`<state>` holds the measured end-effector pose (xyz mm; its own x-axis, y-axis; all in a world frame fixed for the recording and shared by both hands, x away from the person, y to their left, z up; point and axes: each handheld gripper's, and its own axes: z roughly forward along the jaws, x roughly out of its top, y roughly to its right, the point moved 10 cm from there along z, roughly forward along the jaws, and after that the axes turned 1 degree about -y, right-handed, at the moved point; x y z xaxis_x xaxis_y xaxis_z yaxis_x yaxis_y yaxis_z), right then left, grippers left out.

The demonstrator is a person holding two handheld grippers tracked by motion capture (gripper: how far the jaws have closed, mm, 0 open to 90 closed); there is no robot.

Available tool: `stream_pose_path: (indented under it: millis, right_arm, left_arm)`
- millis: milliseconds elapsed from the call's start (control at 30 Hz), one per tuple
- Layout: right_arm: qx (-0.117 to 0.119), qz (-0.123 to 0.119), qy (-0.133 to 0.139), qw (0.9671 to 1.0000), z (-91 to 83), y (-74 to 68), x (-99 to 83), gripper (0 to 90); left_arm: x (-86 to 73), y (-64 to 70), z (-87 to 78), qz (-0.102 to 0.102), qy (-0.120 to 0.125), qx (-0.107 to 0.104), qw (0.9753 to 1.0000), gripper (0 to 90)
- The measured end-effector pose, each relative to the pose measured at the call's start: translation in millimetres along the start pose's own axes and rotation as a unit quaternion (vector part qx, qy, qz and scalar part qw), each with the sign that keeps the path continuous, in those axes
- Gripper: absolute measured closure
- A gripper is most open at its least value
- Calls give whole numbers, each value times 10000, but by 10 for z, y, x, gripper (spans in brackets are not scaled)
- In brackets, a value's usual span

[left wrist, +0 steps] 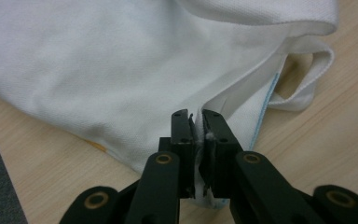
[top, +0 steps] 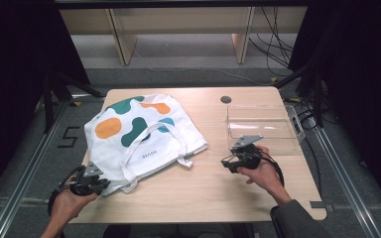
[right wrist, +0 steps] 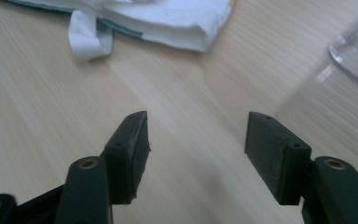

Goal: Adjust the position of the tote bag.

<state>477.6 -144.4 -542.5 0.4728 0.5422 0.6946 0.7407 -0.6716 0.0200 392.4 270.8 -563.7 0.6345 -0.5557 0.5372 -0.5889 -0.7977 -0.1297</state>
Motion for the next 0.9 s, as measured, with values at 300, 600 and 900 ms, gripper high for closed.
stream_pose_path:
  millis: [300,600,900]
  right_arm:
    - [-114,-179,-378,9991,551,4,285,504]
    - [-272,-330,-535,9976,791,64,399,550]
    - [-299,-187,-96,9993,851,107,615,578]
  left_arm:
    - [-6,-66,2,-367,201,78,9991,832]
    - [8,-75,-23,-427,237,74,9988,831]
    - [-14,-59,-11,-389,147,-49,9991,830]
